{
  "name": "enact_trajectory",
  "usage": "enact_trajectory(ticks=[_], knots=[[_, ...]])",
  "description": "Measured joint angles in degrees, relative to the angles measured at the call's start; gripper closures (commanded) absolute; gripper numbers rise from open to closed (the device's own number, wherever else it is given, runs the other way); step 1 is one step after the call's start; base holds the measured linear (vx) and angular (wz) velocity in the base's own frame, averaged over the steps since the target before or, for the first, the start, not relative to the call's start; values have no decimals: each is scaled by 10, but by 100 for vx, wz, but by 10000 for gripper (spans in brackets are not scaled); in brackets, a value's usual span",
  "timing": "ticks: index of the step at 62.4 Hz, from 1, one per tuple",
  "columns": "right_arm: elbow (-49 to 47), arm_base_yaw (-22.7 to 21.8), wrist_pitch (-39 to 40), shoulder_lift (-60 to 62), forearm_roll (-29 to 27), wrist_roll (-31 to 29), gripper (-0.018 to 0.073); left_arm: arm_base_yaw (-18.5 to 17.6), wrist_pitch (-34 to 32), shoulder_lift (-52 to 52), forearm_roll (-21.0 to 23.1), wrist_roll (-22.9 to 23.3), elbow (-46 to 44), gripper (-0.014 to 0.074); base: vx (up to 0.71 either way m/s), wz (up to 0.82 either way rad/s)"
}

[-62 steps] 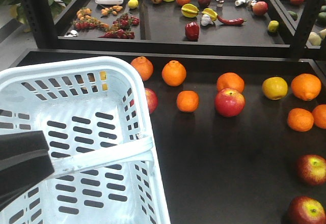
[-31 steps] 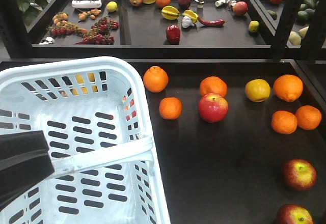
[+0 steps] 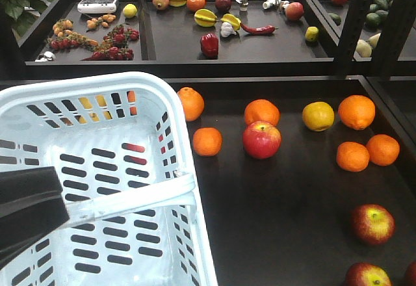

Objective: Pick three apples into basket with both arms
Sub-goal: 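Drive the base up to the fruit table edge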

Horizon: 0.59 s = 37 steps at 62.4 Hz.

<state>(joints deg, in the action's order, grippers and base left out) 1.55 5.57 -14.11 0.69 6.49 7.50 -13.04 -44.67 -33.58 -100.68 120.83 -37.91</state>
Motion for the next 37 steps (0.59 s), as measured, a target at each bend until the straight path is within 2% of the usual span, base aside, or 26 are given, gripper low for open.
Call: enact_trajectory(ticks=[37], knots=[[0,0,0,0,0,0,564,0,0,0,0,0,0,603,0,0]])
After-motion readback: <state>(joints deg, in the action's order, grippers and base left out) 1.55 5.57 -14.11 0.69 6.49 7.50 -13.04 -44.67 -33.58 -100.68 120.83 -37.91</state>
